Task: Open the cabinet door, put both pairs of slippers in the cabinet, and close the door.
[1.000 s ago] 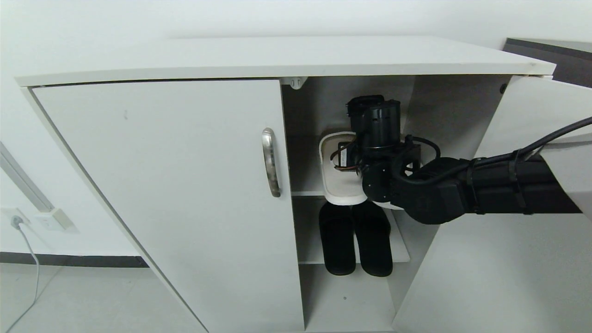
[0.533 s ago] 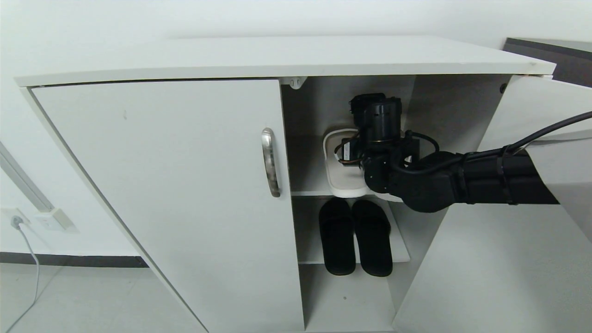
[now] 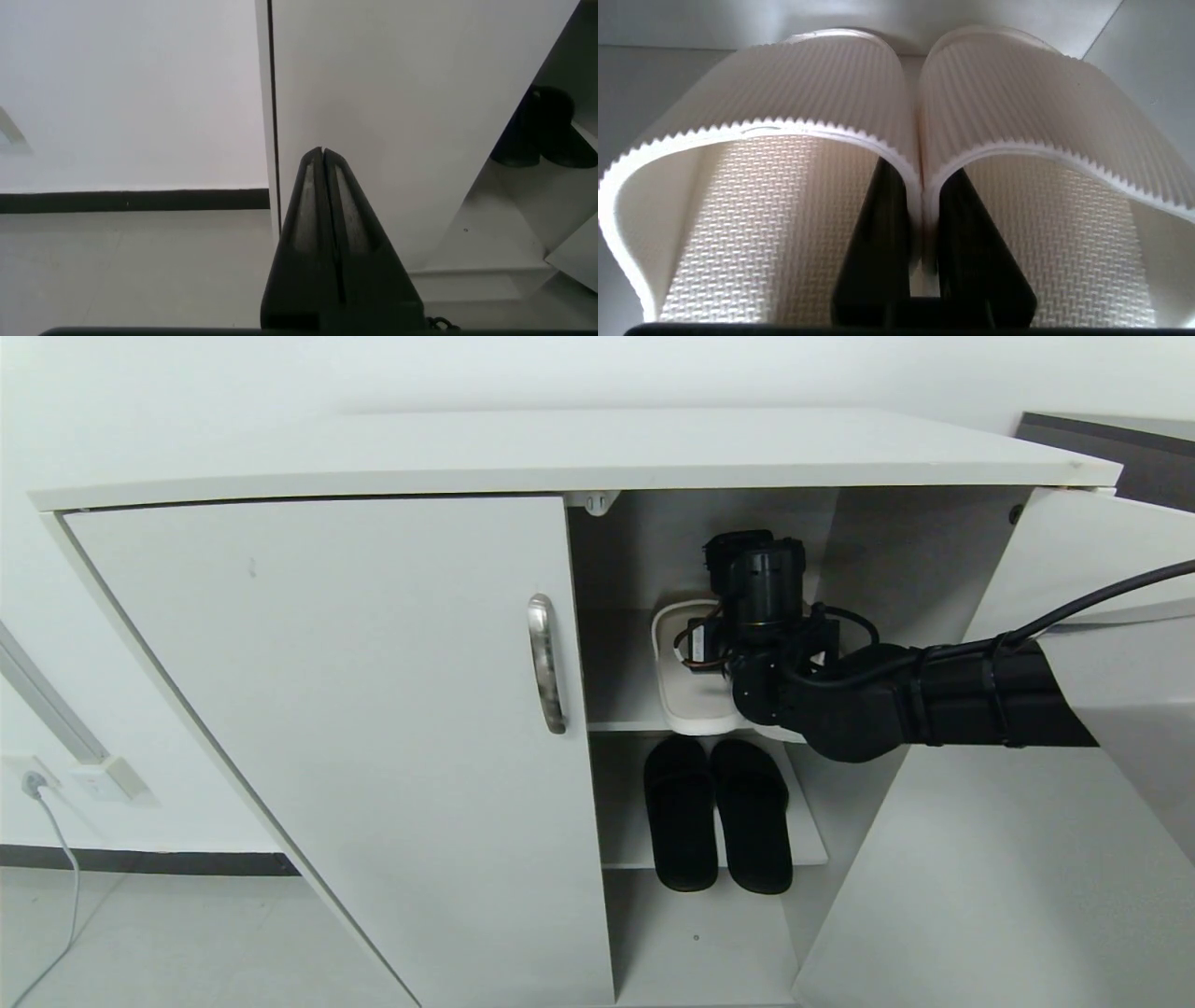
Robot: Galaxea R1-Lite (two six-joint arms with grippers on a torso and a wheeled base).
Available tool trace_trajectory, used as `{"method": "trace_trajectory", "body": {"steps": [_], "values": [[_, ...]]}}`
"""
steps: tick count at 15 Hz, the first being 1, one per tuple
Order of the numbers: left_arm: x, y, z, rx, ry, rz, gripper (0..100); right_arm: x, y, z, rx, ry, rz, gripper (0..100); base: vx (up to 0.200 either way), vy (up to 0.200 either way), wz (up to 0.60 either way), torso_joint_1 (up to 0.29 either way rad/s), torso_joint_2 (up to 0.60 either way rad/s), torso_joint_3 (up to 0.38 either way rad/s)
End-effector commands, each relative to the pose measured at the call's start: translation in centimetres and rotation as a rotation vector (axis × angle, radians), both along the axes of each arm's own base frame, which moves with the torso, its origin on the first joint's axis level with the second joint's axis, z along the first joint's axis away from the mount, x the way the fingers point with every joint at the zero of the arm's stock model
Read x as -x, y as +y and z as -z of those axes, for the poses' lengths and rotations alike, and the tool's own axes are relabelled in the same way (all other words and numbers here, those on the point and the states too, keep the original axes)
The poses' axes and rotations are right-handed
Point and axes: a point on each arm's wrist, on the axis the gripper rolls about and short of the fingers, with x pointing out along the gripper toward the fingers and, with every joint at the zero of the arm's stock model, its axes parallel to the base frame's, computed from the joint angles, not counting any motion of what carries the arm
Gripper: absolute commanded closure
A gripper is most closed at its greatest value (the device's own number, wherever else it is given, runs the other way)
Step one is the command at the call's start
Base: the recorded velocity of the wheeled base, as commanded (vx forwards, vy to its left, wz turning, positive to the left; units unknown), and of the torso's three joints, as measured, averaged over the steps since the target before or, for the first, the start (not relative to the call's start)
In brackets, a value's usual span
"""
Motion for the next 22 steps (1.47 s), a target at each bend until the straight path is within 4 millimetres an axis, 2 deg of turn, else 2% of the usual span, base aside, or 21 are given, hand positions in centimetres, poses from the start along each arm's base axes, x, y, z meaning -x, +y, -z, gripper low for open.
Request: {"method": "trace_trajectory", "body": {"steps": [1, 5, 6, 10, 14, 22], "values": [[0.0, 0.0, 0.0, 0.0, 0.0, 0.001, 100, -0.1, 0.1, 0.1, 0.001, 0.002, 0.0, 100, 0.0, 0.0, 0.0, 0.0, 0.0, 0.0], [0.0, 0.0, 0.0, 0.0, 0.0, -0.001, 100, -0.1, 0.1, 0.4, 0.005, 0.006, 0.0, 100, 0.0, 0.0, 0.0, 0.0, 0.0, 0.0], [0.0, 0.0, 0.0, 0.0, 0.0, -0.001, 100, -0.1, 0.1, 0.4, 0.005, 0.006, -0.001, 0, 0.0, 0.0, 0.0, 0.0, 0.0, 0.0], [0.0, 0.0, 0.0, 0.0, 0.0, -0.001, 100, 0.2, 0.0, 0.3, 0.007, 0.01, -0.001, 0, 0.0, 0.0, 0.0, 0.0, 0.0, 0.0], [0.0, 0.0, 0.0, 0.0, 0.0, -0.001, 100, 2.4, -0.6, -0.4, 0.009, 0.018, -0.018, 0, 0.0, 0.0, 0.0, 0.0, 0.0, 0.0], [0.0, 0.0, 0.0, 0.0, 0.0, 0.001, 100, 9.3, -1.4, -1.0, -0.026, -0.015, -0.12, 0, 0.0, 0.0, 0.0, 0.0, 0.0, 0.0]]}}
